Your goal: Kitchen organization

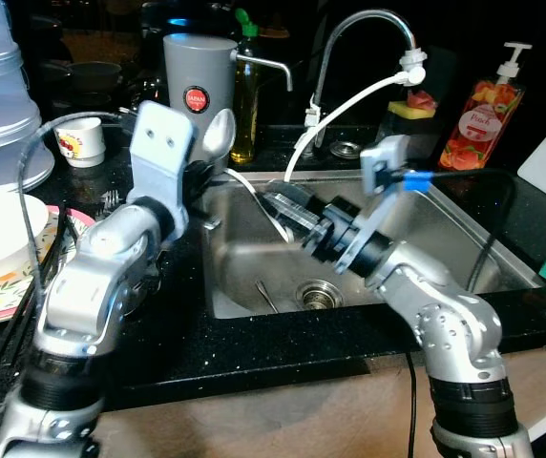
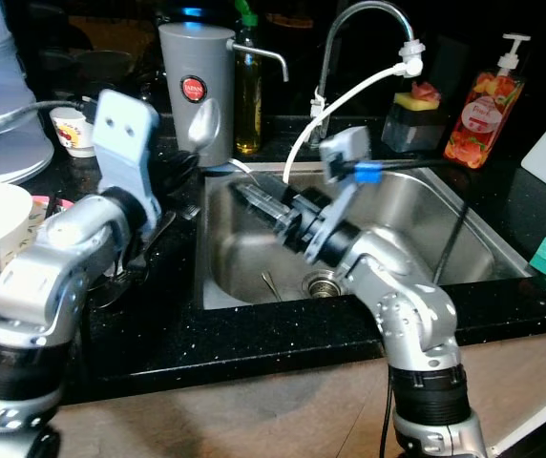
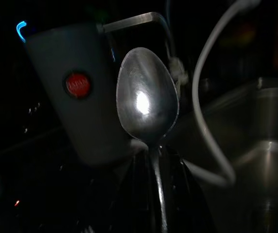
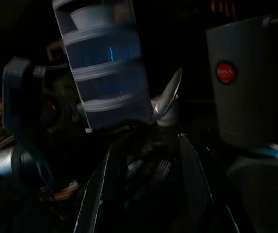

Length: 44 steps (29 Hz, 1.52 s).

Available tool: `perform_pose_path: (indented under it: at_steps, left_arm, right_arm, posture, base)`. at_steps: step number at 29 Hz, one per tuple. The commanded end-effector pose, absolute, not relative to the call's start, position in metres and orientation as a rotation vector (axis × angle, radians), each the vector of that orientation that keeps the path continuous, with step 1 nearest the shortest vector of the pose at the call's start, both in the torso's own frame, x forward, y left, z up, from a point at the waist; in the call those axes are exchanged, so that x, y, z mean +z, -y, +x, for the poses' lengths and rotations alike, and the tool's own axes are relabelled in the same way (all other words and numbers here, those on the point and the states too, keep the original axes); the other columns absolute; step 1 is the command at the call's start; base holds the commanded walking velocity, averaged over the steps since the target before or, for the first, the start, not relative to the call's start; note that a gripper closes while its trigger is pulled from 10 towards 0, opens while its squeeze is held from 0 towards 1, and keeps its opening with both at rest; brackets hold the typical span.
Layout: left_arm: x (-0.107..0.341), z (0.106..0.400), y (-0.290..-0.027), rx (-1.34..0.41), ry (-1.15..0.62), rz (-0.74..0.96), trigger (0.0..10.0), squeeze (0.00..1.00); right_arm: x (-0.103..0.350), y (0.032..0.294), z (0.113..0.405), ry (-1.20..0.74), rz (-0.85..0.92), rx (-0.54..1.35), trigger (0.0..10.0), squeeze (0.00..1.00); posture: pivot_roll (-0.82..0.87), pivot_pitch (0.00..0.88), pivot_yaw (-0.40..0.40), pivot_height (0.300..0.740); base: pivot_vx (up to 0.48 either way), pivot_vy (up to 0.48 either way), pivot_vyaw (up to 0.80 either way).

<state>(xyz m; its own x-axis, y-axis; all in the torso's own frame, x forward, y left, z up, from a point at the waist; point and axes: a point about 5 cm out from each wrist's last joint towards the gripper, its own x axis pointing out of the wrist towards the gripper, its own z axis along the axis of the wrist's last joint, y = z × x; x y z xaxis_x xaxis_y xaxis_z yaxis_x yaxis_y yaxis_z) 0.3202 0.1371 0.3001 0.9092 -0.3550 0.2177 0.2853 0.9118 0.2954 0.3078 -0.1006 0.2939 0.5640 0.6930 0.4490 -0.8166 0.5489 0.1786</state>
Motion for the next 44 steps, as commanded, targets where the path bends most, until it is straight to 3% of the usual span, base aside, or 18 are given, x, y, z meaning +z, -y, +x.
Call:
perform_pose_path:
  at_steps: [1, 3, 4, 5, 6, 8, 13, 14, 25, 37, 38, 39, 44]
  left_arm:
    - [0.310, 0.312, -0.132, -0.373, 0.353, 0.243, 0.0, 0.00]
    - [0.311, 0.311, -0.134, -0.377, 0.356, 0.208, 0.0, 0.00]
    - [0.309, 0.310, -0.136, -0.406, 0.348, 0.094, 0.0, 0.00]
    - [0.309, 0.310, -0.136, -0.406, 0.348, 0.094, 0.0, 0.00]
    - [0.308, 0.304, -0.134, -0.493, 0.387, -0.076, 0.0, 0.00]
    - [0.307, 0.300, -0.134, -0.530, 0.413, -0.134, 0.0, 0.00]
    - [0.299, 0.293, -0.130, -0.597, 0.407, -0.032, 0.0, 0.00]
    - [0.295, 0.293, -0.130, -0.606, 0.390, -0.012, 0.0, 0.00]
    - [0.277, 0.287, -0.120, -0.707, 0.304, 0.084, 0.0, 0.00]
    - [0.279, 0.287, -0.111, -0.751, 0.326, 0.103, 0.0, 0.00]
    - [0.279, 0.287, -0.110, -0.755, 0.327, 0.104, 0.0, 0.00]
    - [0.279, 0.286, -0.110, -0.758, 0.326, 0.109, 0.0, 0.00]
    - [0.278, 0.286, -0.109, -0.767, 0.324, 0.122, 0.0, 0.00]
  right_arm:
    - [0.298, 0.102, 0.307, 0.363, 0.422, 0.912, 10.0, 0.00]
    - [0.298, 0.102, 0.308, 0.363, 0.439, 0.901, 10.0, 0.00]
    - [0.299, 0.101, 0.310, 0.365, 0.460, 0.884, 10.0, 0.23]
    - [0.299, 0.101, 0.310, 0.365, 0.460, 0.884, 10.0, 0.23]
    - [0.301, 0.100, 0.310, 0.366, 0.506, 0.885, 10.0, 1.00]
    - [0.302, 0.099, 0.311, 0.364, 0.520, 0.886, 10.0, 1.00]
    - [0.300, 0.095, 0.311, 0.342, 0.505, 0.880, 10.0, 0.98]
    - [0.300, 0.095, 0.311, 0.340, 0.501, 0.884, 10.0, 0.00]
    - [0.301, 0.083, 0.306, 0.325, 0.471, 0.938, 10.0, 0.00]
    - [0.293, 0.074, 0.307, 0.286, 0.390, 0.934, 10.0, 0.00]
    - [0.293, 0.074, 0.308, 0.285, 0.399, 0.929, 2.9, 0.00]
    - [0.293, 0.075, 0.308, 0.285, 0.409, 0.925, 0.0, 0.00]
    - [0.294, 0.076, 0.309, 0.289, 0.429, 0.918, 0.0, 0.00]
  posture:
    - [-0.04, 0.038, -0.033, 0.740]
    - [-0.04, 0.038, -0.033, 0.740]
    - [-0.04, 0.036, -0.031, 0.740]
    - [-0.04, 0.036, -0.031, 0.740]
    - [-0.03, 0.028, -0.033, 0.740]
    - [-0.03, 0.028, -0.033, 0.740]
    - [-0.04, 0.022, -0.039, 0.740]
    - [-0.04, 0.018, -0.039, 0.740]
    - [-0.03, 0.007, -0.039, 0.740]
    - [-0.03, 0.004, -0.039, 0.740]
    - [-0.03, 0.004, -0.039, 0.740]
    - [-0.03, 0.004, -0.039, 0.740]
    - [-0.03, 0.008, -0.039, 0.740]
  base:
    - [0.000, 0.000, 0.00]
    - [0.000, 0.000, 0.00]
    - [0.000, 0.000, 0.00]
    - [0.000, 0.000, 0.00]
    - [0.000, 0.000, 0.00]
    - [0.000, 0.000, 0.00]
    - [0.000, 0.000, 0.00]
    - [0.000, 0.000, 0.00]
    - [0.000, 0.000, 0.00]
    - [0.000, 0.000, 0.00]
    - [0.000, 0.000, 0.00]
    - [0.000, 0.000, 0.00]
    - [0.000, 0.000, 0.00]
